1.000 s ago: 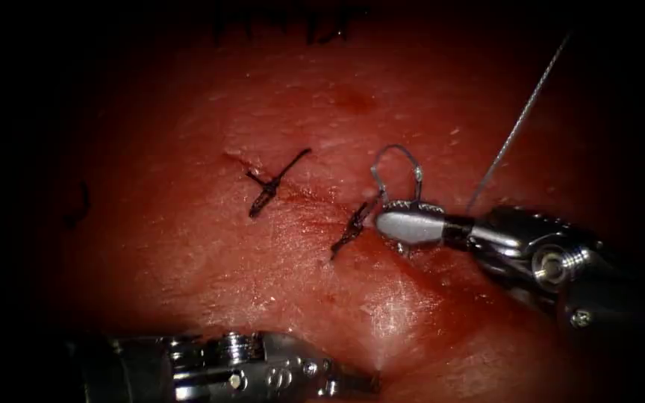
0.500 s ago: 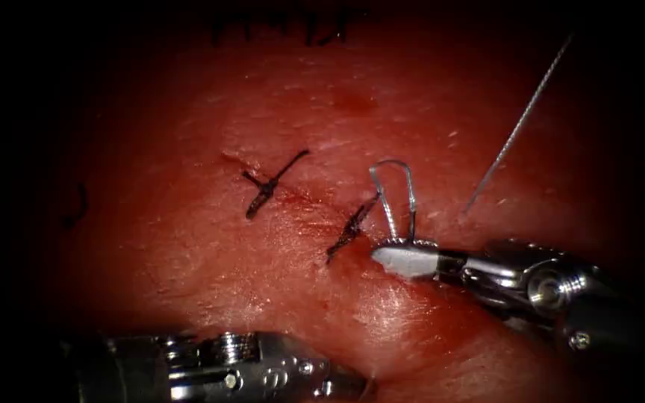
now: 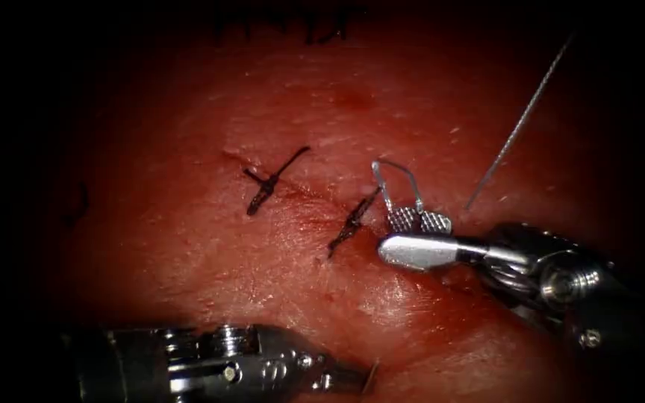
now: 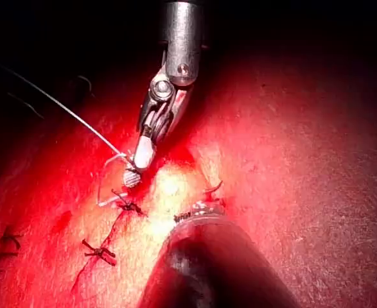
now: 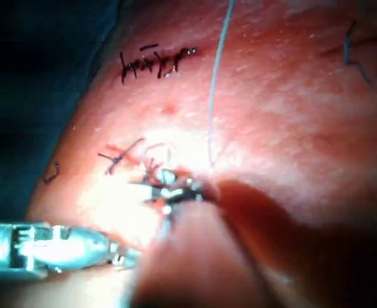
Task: Wound Closure
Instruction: Right gripper pushes needle through the skin beneath the incision
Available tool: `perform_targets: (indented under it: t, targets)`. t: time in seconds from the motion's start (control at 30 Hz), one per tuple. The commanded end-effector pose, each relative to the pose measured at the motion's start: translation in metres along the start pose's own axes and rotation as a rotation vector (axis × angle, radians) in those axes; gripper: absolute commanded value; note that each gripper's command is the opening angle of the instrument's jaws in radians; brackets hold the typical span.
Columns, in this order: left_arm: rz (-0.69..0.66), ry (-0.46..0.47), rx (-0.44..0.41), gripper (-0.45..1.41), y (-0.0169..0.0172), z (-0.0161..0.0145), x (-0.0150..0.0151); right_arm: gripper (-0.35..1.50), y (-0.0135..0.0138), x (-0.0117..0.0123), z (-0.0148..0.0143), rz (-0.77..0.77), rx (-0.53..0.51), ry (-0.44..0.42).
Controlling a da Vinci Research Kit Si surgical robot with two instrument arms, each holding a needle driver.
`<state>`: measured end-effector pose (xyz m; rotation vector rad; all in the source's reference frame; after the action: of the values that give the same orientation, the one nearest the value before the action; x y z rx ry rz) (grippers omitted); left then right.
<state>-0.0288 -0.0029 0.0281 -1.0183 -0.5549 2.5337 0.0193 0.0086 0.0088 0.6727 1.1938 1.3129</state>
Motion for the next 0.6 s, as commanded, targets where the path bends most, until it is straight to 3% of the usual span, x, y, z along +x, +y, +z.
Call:
perform_targets:
  t: [0.03,0.27,0.37,0.5,0.57,0.6]
  targets:
    - [0.0,0.0,-0.001,-0.42,0.0,0.0008,0.0,1.26,0.0002,-0.0002,0.0003,-0.022,-0.022,-0.004]
    - [0.0,0.0,-0.001,-0.42,0.0001,0.0008,0.0,1.18,0.0,-0.0002,0.0006,-0.084,-0.057,0.001]
    - [0.001,0.0,-0.001,-0.42,0.0001,0.0007,0.0,0.99,0.0,-0.0001,0.0006,-0.12,-0.096,-0.001]
    - [0.001,0.0,-0.001,-0.42,0.0001,0.0007,-0.0001,0.51,0.0004,0.0,0.0004,-0.166,-0.165,-0.026]
    - [0.001,0.0,-0.001,-0.42,0.0001,0.0007,-0.0001,-0.35,0.0006,0.0,0.0,-0.171,-0.184,-0.019]
    - [0.001,0.0,-0.001,-0.42,0.0001,0.0007,-0.0001,-0.35,0.0007,-0.0001,-0.0002,-0.17,-0.197,-0.019]
